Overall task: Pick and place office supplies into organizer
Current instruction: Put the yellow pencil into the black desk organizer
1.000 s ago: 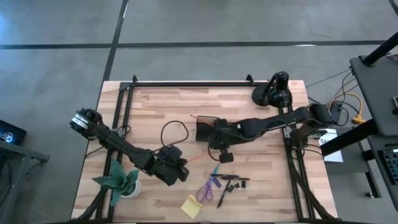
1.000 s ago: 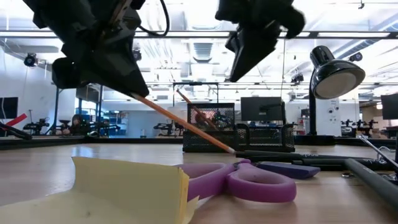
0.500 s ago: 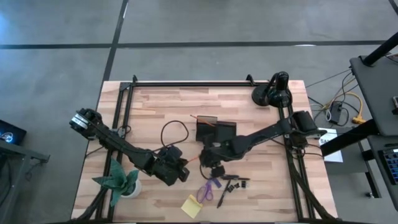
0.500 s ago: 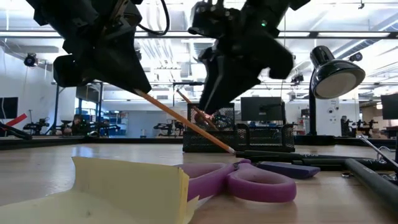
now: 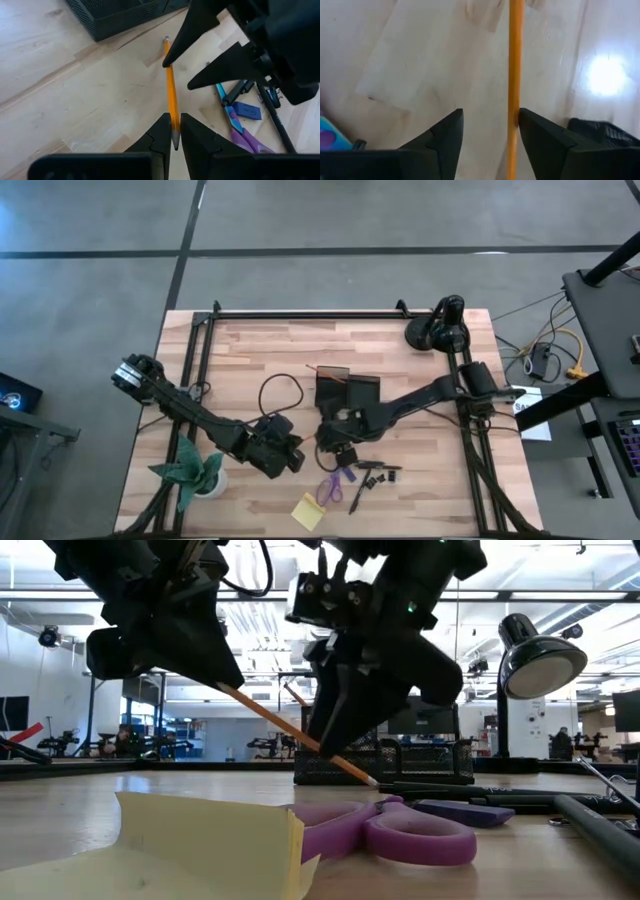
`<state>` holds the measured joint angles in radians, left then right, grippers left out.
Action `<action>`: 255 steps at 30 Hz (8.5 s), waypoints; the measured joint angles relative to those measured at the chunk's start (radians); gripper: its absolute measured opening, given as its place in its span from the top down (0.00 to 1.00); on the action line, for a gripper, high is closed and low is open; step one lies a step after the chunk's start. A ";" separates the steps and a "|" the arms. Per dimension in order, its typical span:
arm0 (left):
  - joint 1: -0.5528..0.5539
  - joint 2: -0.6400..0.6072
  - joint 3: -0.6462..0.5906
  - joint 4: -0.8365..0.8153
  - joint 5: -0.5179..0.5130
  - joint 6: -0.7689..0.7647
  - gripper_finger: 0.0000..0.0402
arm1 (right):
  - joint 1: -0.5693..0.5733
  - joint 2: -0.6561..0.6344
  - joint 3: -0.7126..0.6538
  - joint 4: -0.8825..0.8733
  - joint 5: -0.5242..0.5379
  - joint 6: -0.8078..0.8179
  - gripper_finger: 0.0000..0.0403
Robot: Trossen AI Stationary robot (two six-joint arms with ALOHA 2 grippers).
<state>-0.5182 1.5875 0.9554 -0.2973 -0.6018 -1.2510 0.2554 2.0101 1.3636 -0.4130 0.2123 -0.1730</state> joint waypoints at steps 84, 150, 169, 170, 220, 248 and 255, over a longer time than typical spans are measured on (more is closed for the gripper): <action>-0.012 0.106 -0.182 0.220 0.189 -0.634 0.94 | -0.118 0.024 0.089 -0.225 -0.029 -0.030 0.62; 0.000 0.205 -0.097 0.432 0.271 -0.308 0.94 | -0.061 -0.008 0.089 -0.409 -0.132 0.070 0.64; 0.002 0.257 -0.095 0.509 0.269 -0.287 0.94 | -0.061 -0.007 0.089 -0.402 -0.134 0.095 0.65; 0.002 0.258 -0.095 0.507 0.269 -0.287 0.94 | -0.061 -0.007 0.089 -0.401 -0.134 0.095 0.65; 0.011 0.292 -0.008 0.547 0.204 -0.048 0.94 | -0.070 -0.013 0.089 -0.392 -0.029 0.064 0.63; 0.021 0.360 0.009 0.573 0.314 0.023 0.94 | -0.060 -0.014 0.089 -0.395 -0.028 0.121 0.63; 0.021 0.358 0.009 0.532 0.329 -0.015 0.94 | -0.055 -0.014 0.089 -0.394 -0.028 0.136 0.63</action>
<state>-0.4973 1.9453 0.9642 0.2346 -0.2733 -1.2662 0.2001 1.9961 1.4521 -0.8066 0.1841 -0.0368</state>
